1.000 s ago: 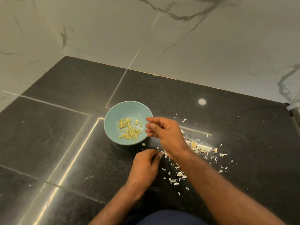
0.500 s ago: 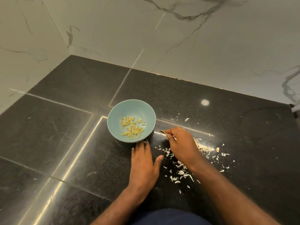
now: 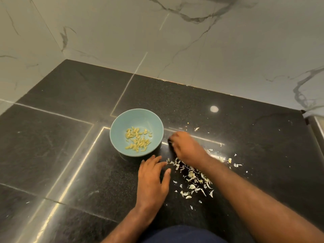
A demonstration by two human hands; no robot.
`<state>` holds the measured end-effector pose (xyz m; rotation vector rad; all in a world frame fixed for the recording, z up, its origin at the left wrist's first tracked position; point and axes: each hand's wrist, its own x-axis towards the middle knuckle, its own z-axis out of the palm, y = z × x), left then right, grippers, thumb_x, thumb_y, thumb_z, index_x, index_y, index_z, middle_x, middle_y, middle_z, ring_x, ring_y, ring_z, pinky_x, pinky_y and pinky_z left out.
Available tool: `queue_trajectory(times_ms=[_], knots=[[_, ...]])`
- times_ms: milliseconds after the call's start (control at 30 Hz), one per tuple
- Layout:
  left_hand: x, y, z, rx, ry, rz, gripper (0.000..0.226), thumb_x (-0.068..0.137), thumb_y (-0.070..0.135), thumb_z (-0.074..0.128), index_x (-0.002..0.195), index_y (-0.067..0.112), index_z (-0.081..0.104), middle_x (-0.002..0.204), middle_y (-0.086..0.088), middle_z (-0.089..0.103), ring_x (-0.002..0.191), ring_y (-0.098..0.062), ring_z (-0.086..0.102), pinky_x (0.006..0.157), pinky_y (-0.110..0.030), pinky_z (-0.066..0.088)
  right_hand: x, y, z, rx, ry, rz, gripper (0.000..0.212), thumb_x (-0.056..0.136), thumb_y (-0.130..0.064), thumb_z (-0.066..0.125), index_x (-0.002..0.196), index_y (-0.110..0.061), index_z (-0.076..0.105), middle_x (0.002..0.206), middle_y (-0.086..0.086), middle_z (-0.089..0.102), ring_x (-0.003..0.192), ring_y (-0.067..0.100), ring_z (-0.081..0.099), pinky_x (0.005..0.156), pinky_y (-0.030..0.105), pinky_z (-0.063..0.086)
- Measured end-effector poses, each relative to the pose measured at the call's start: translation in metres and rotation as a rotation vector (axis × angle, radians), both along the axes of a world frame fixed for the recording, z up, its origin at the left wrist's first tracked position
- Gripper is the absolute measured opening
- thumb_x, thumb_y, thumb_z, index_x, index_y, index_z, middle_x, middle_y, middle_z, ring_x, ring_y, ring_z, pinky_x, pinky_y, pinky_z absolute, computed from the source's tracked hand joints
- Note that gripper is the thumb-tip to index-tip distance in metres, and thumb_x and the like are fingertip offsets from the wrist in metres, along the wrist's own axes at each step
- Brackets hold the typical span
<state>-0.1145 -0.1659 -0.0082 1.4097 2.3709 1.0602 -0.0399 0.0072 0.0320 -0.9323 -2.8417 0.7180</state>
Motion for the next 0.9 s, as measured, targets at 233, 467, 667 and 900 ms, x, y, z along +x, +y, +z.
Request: queue_trajectory(times_ms=[233,467,667,900], knots=[[0.002,0.001,0.011,-0.436,0.089,-0.043,0.082,0.094,0.067,0.029,0.158,0.018,0.012,0.165,-0.012,0.001,0.153,-0.025,-0.010,0.118,-0.041,-0.016,0.032,0.006,-0.005,0.019,0.087,-0.184,0.018,0.100,-0.026,0.055,0.093,-0.015,0.067,0.094,-0.003,0.059,0.092,0.011,0.050,0.087,0.032,0.049],[0.015,0.045,0.013,-0.205,-0.127,-0.470,0.057,0.105,0.039,0.042,0.155,0.015,0.028,0.165,0.000,0.014,0.150,-0.007,0.001,0.125,-0.028,0.000,0.016,0.065,-0.010,0.119,-0.078,-0.293,0.029,0.102,-0.025,0.051,0.121,-0.009,0.064,0.123,0.008,0.057,0.117,0.024,0.048,0.102,0.036,0.041],[0.005,0.048,-0.001,0.130,-0.251,-0.214,0.018,0.099,0.021,0.055,0.104,0.015,0.071,0.131,0.004,0.060,0.130,0.004,0.042,0.115,-0.022,0.032,0.010,0.042,-0.008,0.163,-0.008,-0.166,0.023,0.101,-0.023,0.048,0.107,-0.011,0.067,0.106,0.004,0.062,0.100,0.020,0.054,0.090,0.039,0.049],[0.003,0.052,-0.002,0.126,-0.298,-0.169,0.015,0.098,0.019,0.059,0.086,0.014,0.066,0.113,0.004,0.065,0.112,-0.003,0.056,0.100,-0.038,0.050,0.025,0.025,-0.014,0.098,-0.010,-0.194,0.025,0.102,-0.030,0.049,0.105,-0.014,0.068,0.105,-0.002,0.059,0.099,0.011,0.047,0.088,0.027,0.044]])
